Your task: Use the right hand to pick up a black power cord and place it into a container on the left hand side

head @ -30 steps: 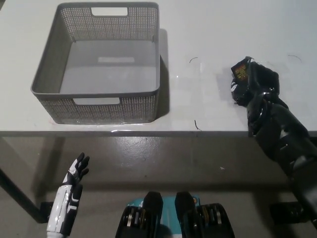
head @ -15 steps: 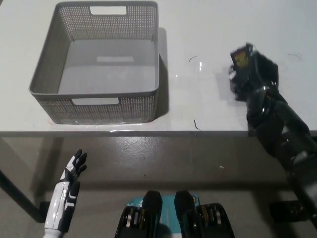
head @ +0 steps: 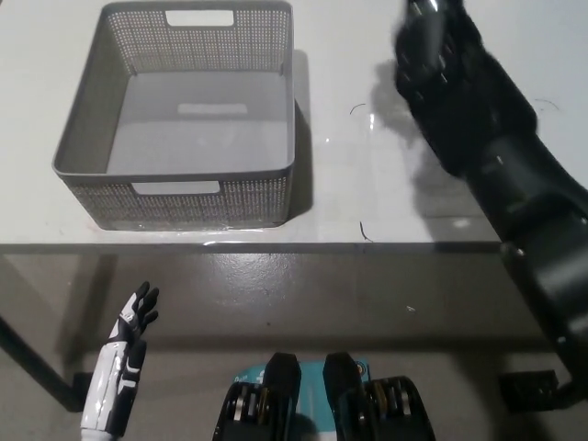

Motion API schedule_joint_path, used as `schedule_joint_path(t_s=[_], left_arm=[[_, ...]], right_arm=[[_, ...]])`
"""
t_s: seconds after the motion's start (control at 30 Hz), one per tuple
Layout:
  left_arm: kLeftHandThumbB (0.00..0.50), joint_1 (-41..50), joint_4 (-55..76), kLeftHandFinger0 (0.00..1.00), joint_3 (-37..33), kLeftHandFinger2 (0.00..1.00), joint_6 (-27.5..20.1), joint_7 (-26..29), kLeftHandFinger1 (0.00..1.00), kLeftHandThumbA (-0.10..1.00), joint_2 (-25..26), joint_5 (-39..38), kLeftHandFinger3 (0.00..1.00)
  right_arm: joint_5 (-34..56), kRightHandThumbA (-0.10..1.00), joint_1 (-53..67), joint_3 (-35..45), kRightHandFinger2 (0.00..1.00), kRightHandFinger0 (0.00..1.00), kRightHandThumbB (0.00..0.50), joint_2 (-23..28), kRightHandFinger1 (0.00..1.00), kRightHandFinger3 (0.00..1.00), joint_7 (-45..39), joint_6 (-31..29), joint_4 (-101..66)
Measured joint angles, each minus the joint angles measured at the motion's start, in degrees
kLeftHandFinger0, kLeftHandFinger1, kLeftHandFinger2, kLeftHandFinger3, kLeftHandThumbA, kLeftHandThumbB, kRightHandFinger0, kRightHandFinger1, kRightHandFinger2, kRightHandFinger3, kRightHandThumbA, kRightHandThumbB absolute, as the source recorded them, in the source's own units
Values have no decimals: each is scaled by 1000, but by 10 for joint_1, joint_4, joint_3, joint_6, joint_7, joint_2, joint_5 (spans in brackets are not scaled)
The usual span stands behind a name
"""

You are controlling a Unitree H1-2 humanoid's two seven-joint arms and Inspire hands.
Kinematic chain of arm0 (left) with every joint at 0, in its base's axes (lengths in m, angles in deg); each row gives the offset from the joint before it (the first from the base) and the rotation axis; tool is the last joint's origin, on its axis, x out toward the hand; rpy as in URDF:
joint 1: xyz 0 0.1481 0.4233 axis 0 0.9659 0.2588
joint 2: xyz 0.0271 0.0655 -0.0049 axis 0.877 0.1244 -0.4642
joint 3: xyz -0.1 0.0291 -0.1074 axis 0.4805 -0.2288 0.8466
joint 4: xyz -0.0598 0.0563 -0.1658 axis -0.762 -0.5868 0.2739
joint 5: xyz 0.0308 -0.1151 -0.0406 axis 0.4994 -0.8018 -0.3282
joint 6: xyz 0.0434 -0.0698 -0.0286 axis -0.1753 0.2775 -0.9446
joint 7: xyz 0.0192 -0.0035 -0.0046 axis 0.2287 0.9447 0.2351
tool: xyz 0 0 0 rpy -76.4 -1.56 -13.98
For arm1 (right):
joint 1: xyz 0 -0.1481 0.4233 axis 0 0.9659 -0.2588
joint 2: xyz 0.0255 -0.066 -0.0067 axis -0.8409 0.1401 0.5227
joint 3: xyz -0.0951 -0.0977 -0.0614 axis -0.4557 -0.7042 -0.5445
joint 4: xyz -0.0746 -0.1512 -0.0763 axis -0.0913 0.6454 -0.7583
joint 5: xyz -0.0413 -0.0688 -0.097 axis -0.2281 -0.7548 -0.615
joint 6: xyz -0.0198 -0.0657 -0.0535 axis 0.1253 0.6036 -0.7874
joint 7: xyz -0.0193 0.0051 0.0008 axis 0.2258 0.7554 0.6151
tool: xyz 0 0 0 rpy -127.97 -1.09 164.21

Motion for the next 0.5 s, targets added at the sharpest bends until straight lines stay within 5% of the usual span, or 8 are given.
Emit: schedule_joint_path(t_s=[0.1, 0.27, 0.37, 0.5], left_arm=[[158, 4, 0, 1000, 0, 1000, 0, 0, 1000, 1000, 1, 1, 1000], [170, 8, 0, 1000, -5, 1000, 0, 2, 1000, 1000, 6, 7, 1000], [178, 7, -1, 1000, -9, 1000, 0, 5, 1000, 1000, 9, 13, 1000], [193, 4, -3, 1000, -15, 985, 0, 9, 1000, 1000, 11, 20, 1000]], right_arm=[[0, -100, -37, 0, 699, 0, 197, -27, 249, 900, 0, 0, -20], [0, -100, -82, 0, 659, 0, 192, -89, 215, 805, 2, -1, -6], [0, -100, -101, -1, 706, 0, 189, -123, 245, 848, 2, -1, 16], [-1, -100, -116, -4, 657, 0, 189, -161, 128, 572, 2, -2, 46]])
